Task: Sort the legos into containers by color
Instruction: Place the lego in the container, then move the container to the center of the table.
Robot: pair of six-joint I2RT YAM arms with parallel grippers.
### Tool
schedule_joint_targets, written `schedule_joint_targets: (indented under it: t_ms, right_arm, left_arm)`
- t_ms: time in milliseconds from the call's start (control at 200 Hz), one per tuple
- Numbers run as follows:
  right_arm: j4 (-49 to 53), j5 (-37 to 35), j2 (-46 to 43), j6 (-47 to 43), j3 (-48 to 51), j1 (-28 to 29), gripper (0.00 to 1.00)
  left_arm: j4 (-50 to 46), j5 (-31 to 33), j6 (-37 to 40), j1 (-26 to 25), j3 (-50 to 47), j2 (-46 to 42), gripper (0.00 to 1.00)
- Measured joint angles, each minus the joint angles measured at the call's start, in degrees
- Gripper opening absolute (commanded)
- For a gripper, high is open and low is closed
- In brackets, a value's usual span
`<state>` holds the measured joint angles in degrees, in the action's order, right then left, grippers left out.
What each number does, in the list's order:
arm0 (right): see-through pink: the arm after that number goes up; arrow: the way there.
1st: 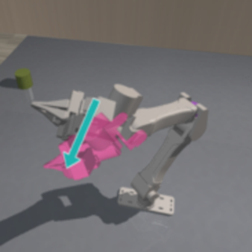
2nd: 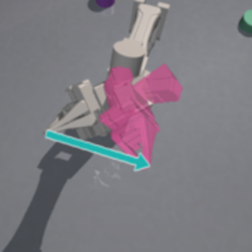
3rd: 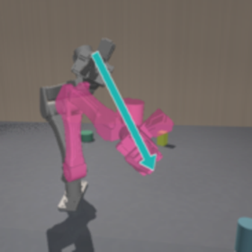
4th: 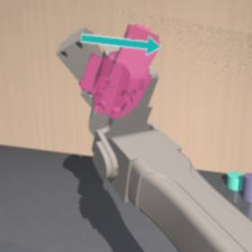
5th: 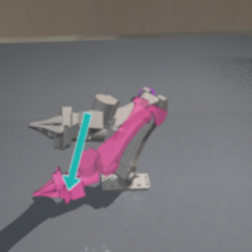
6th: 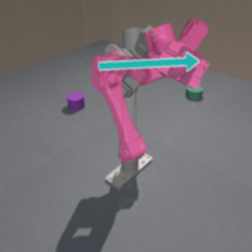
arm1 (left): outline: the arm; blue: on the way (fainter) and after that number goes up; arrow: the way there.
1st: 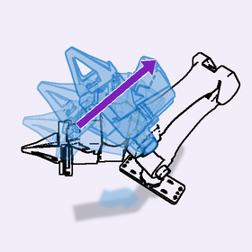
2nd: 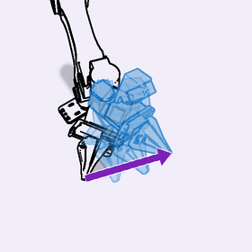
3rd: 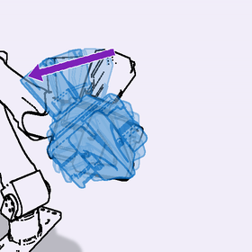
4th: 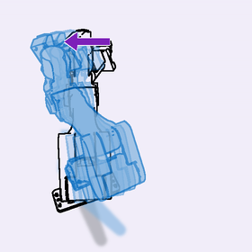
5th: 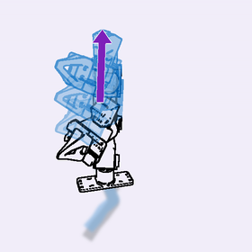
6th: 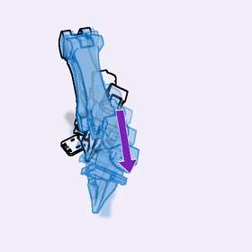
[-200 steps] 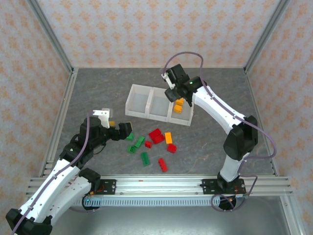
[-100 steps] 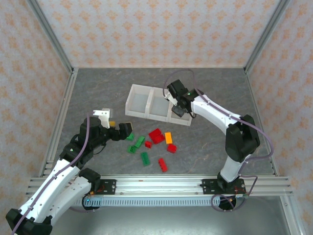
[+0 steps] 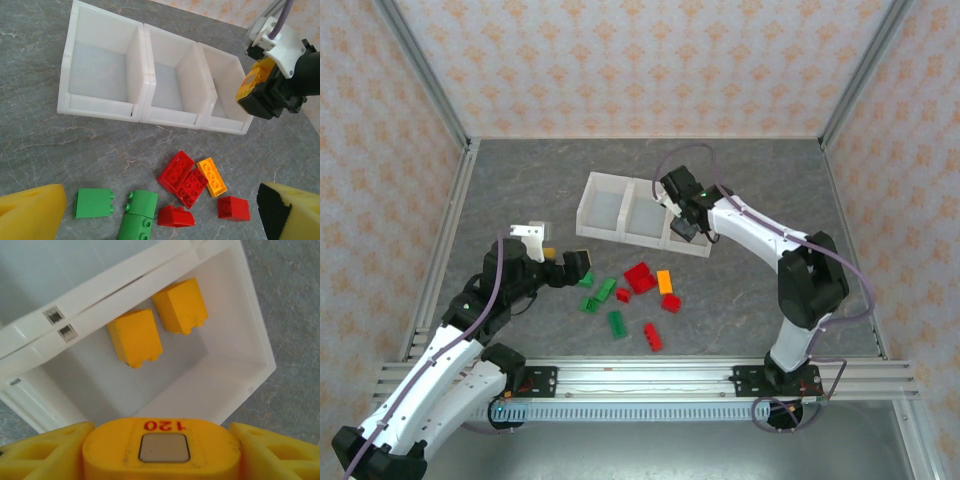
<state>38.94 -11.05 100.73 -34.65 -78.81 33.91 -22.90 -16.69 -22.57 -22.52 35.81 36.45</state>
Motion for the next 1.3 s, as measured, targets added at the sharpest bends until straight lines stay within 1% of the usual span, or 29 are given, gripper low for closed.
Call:
schedule_joint_targets:
  t_ms: [105, 235, 390, 541, 611, 681, 696, 706, 721, 776, 941, 1056, 1196, 1261, 1301]
  right_arm:
    - [-0.1, -1.0, 0.6, 0.2, 0.9, 0.0, 0.78]
    - [-1.0, -2.0, 0.7, 0.3, 0.9, 0.0, 0.82]
    - [-1.1, -2.7, 0.8, 2.4, -0.1, 0.0, 0.82]
    - [-0.8, -2.7, 1.0, 7.9, -5.5, 0.0, 0.82]
    - [-2.1, -2.5, -0.2, 11.0, -6.3, 0.0, 0.82]
    - [-3.3, -2.2, -3.2, 14.2, -4.5, 0.0, 0.84]
    - [-3.9, -1.9, -4.3, 14.9, -3.7, 0.0, 0.86]
    - [-3.9, -1.9, -4.8, 15.2, -3.4, 0.0, 0.9]
    - [-4.3, -1.6, -6.0, 16.3, -2.6, -0.2, 0.93]
    - [-5.1, -0.5, -10.3, 19.0, 0.0, -0.4, 1.0]
    - [-9.5, 2.1, -26.9, 26.0, 9.8, -2.4, 1.0]
    - [-11.8, 3.2, -36.4, 29.7, 15.1, -4.0, 1.0]
    - [-13.4, 5.9, -42.3, 33.4, 20.0, -4.6, 1.0]
    - [-14.6, 8.3, -43.8, 34.5, 23.1, -4.6, 1.0]
    - [-15.0, 9.9, -44.6, 35.1, 25.4, -4.6, 1.0]
  left_arm:
    - [0.0, 0.0, 0.0, 0.0, 0.0, 0.0, 0.99]
    - [0.0, 0.2, 0.0, 0.0, 0.0, 0.0, 0.99]
    - [-0.1, 2.0, -0.2, 0.0, 0.0, 0.1, 0.99]
    - [-1.1, 5.8, -1.0, 0.0, 1.5, 3.8, 0.99]
    - [-1.5, 7.6, -1.4, 0.0, 4.3, 8.1, 0.99]
    - [-1.7, 9.4, -1.4, 0.0, 8.5, 14.0, 0.99]
    - [-1.8, 9.8, -1.4, 0.0, 9.5, 15.4, 0.99]
    - [-1.7, 10.0, -1.4, 0.0, 10.2, 16.3, 0.99]
    - [-1.7, 10.4, -1.4, 0.0, 11.1, 17.9, 0.99]
    - [-1.8, 12.0, -1.1, 0.0, 14.7, 23.1, 0.99]
    - [-1.8, 15.6, 1.6, 0.0, 24.1, 38.7, 0.99]
    - [-2.1, 15.9, 3.7, 0.6, 30.0, 48.7, 0.99]
    - [-3.4, 15.5, 6.7, 2.9, 38.2, 59.6, 0.99]
    - [-3.6, 15.4, 7.9, 4.4, 41.0, 63.2, 0.95]
    - [-3.9, 15.4, 8.7, 5.4, 42.9, 65.3, 0.9]
